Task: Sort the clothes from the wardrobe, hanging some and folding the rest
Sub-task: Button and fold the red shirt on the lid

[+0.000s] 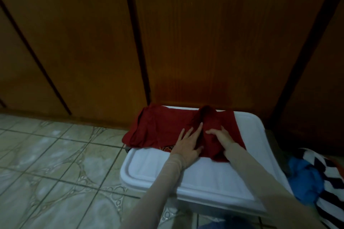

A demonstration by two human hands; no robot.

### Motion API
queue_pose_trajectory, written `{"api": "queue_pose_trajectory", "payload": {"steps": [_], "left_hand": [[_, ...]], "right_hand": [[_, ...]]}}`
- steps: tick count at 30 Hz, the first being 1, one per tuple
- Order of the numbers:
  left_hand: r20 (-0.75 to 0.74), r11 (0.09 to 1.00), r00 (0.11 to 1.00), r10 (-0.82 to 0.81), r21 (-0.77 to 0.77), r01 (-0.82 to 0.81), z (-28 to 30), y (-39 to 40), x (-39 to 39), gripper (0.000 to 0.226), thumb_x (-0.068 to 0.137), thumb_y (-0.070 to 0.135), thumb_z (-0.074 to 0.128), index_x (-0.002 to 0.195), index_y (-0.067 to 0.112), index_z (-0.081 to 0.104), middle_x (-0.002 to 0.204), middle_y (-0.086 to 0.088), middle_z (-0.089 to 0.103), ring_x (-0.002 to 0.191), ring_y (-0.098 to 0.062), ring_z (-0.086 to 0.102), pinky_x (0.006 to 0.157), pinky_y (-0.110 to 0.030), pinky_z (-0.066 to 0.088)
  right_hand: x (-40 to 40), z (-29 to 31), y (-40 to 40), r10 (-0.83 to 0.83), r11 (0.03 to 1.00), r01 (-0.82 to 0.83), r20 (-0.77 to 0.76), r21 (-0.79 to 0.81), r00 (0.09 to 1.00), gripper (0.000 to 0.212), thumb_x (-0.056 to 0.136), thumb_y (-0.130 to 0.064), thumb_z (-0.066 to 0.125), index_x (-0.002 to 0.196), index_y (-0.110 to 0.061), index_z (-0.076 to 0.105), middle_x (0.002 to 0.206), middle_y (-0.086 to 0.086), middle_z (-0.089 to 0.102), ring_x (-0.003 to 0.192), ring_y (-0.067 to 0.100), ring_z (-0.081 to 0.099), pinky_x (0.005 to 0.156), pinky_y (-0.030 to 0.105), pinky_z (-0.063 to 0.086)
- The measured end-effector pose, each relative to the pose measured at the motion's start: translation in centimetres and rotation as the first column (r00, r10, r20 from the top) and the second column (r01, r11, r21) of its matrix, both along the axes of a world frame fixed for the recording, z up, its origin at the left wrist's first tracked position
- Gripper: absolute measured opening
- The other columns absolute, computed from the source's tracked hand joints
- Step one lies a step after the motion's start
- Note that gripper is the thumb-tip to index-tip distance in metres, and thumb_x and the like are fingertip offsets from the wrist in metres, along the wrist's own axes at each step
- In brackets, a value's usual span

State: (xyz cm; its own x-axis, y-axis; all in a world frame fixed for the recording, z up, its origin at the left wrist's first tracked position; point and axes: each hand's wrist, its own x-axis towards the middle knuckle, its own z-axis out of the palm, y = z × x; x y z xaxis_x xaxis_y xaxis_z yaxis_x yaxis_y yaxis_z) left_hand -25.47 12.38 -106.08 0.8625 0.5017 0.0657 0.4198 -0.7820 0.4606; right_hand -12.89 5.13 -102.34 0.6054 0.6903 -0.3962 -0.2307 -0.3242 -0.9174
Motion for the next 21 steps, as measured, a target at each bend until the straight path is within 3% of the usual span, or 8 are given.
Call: {"api": "queue_pose_trajectory", "payload": {"steps": [7, 9, 11, 13, 15, 17, 19, 21], "left_hand": [[0.082, 0.93, 0.99, 0.119, -0.358, -0.082, 1.9, -0.2, 0.0, 0.062, 0.097, 0.01, 0.028, 0.148, 0.034, 0.002, 0.156, 0.002, 0.019, 0.142, -0.006, 0.014, 0.115, -0.02, -0.005], [0.165, 0.829, 0.965, 0.204, -0.554, -0.081, 2.5, -0.2, 0.2, 0.053, 0.101, 0.012, 0.022, 0.148, 0.029, 0.007, 0.155, 0.002, 0.021, 0.139, -0.001, 0.018, 0.113, -0.015, 0.006], [0.233, 0.655, 0.926, 0.296, -0.755, -0.02, 3.5, -0.1, -0.3, 0.046, 0.102, 0.026, 0.028, 0.148, 0.021, 0.025, 0.151, 0.0, 0.032, 0.139, -0.011, 0.029, 0.104, -0.011, 0.028], [0.241, 0.486, 0.871, 0.428, -0.874, 0.003, 4.5, 0.5, -0.2, 0.052, 0.097, 0.045, 0.038, 0.142, 0.018, 0.036, 0.146, -0.002, 0.04, 0.136, -0.02, 0.037, 0.101, -0.022, 0.04], [0.241, 0.359, 0.829, 0.504, -0.932, 0.052, 5.9, 1.4, -0.5, 0.055, 0.096, 0.046, 0.039, 0.143, 0.018, 0.036, 0.147, -0.003, 0.038, 0.136, -0.022, 0.037, 0.107, -0.032, 0.037], [0.265, 0.308, 0.761, 0.592, -0.947, 0.09, 7.3, 3.0, -1.2, 0.053, 0.099, 0.038, 0.033, 0.146, 0.014, 0.028, 0.15, -0.009, 0.033, 0.138, -0.024, 0.033, 0.112, -0.034, 0.031], [0.258, 0.216, 0.677, 0.689, -0.965, 0.148, 8.3, 5.0, -2.4, 0.052, 0.101, 0.031, 0.027, 0.149, 0.011, 0.019, 0.15, -0.013, 0.028, 0.138, -0.025, 0.03, 0.113, -0.034, 0.026], [0.249, 0.207, 0.645, 0.722, -0.968, 0.142, 8.8, 7.1, -4.0, 0.055, 0.1, 0.036, 0.033, 0.146, 0.008, 0.027, 0.146, -0.012, 0.036, 0.135, -0.025, 0.034, 0.114, -0.04, 0.026]], "right_hand": [[-0.6, -0.1, 1.8, 0.05, 0.996, -0.045, -0.062, 0.075, 0.997, 0.046, 0.085, -0.009, 0.059, 0.13, -0.013, 0.051, 0.117, 0.015, 0.06, 0.107, 0.033, 0.057, 0.099, 0.043, 0.044], [-0.9, 0.2, 2.4, 0.054, 0.994, -0.042, -0.114, 0.104, 0.992, 0.045, 0.087, -0.01, 0.058, 0.131, -0.013, 0.05, 0.114, 0.015, 0.06, 0.104, 0.031, 0.057, 0.094, 0.041, 0.045], [-1.3, 0.7, 3.1, 0.075, 0.987, -0.05, -0.167, 0.151, 0.983, 0.043, 0.088, -0.01, 0.055, 0.131, -0.013, 0.048, 0.111, 0.014, 0.06, 0.101, 0.03, 0.058, 0.087, 0.038, 0.048], [-1.9, 1.5, 4.3, 0.085, 0.979, -0.044, -0.204, 0.198, 0.975, 0.042, 0.089, -0.007, 0.053, 0.131, -0.01, 0.048, 0.102, 0.012, 0.062, 0.091, 0.025, 0.06, 0.078, 0.033, 0.049], [-2.8, 2.4, 5.6, 0.091, 0.971, -0.038, -0.216, 0.237, 0.972, 0.04, 0.09, -0.005, 0.051, 0.13, -0.008, 0.049, 0.096, 0.009, 0.062, 0.086, 0.021, 0.059, 0.074, 0.03, 0.048], [-3.9, 3.3, 7.2, 0.125, 0.96, -0.062, -0.219, 0.273, 0.968, 0.04, 0.09, -0.005, 0.051, 0.13, -0.007, 0.049, 0.099, 0.01, 0.062, 0.088, 0.021, 0.06, 0.076, 0.031, 0.049], [-5.4, 4.1, 9.0, 0.179, 0.948, -0.111, -0.207, 0.3, 0.962, 0.043, 0.09, -0.006, 0.053, 0.132, -0.008, 0.048, 0.113, 0.014, 0.062, 0.102, 0.027, 0.059, 0.086, 0.035, 0.048], [-7.3, 4.9, 10.9, 0.234, 0.938, -0.177, -0.169, 0.298, 0.957, 0.045, 0.089, -0.01, 0.055, 0.133, -0.011, 0.048, 0.123, 0.014, 0.059, 0.113, 0.029, 0.056, 0.092, 0.038, 0.046]]}}
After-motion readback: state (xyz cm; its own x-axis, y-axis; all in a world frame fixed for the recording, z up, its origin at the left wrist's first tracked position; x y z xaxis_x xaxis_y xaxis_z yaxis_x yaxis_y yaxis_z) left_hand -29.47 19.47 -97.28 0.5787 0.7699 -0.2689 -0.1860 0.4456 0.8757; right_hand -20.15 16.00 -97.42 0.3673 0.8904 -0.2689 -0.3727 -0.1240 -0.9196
